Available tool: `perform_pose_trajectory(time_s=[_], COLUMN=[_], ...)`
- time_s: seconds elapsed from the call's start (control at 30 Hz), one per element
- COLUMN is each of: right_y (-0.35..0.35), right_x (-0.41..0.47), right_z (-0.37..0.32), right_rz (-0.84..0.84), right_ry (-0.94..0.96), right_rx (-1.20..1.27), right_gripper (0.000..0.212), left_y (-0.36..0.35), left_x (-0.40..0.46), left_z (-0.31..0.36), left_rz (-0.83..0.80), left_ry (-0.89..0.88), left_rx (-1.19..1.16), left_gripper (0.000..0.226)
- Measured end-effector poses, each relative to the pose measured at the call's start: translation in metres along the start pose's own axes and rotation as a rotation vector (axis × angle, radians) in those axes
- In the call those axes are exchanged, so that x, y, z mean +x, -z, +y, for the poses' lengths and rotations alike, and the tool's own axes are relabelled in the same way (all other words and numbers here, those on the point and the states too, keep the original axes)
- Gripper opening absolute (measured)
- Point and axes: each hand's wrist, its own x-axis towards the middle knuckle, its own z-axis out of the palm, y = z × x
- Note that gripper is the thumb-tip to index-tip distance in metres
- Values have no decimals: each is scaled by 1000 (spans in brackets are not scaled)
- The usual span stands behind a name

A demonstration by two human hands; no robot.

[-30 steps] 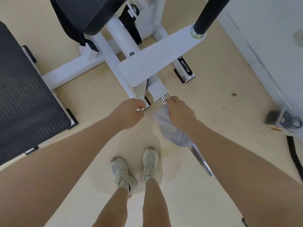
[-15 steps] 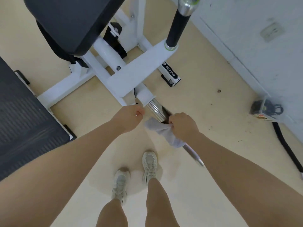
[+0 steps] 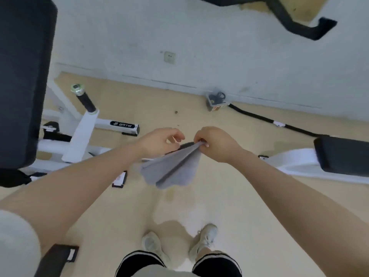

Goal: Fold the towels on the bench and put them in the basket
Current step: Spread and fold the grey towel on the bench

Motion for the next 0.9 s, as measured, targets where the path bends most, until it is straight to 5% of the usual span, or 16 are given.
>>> perform_pose_trajectory(time_s=[0.23, 0.57, 0.9], right_y=[53, 101, 149], right_x=[-138, -375, -492], right_z=[94, 283, 458], right_rz=[342, 479, 804], right_ry=[-276, -487, -732], right_rx=[344, 376, 584], right_gripper=[13, 10, 12], left_y=[-104, -334, -479], left_x=[36, 100, 207], left_z=[162, 364, 530], left_rz=[-111, -274, -202], left_ry=[-213, -354, -542], left_rx=[7, 69, 109], left_gripper=[17, 17, 16])
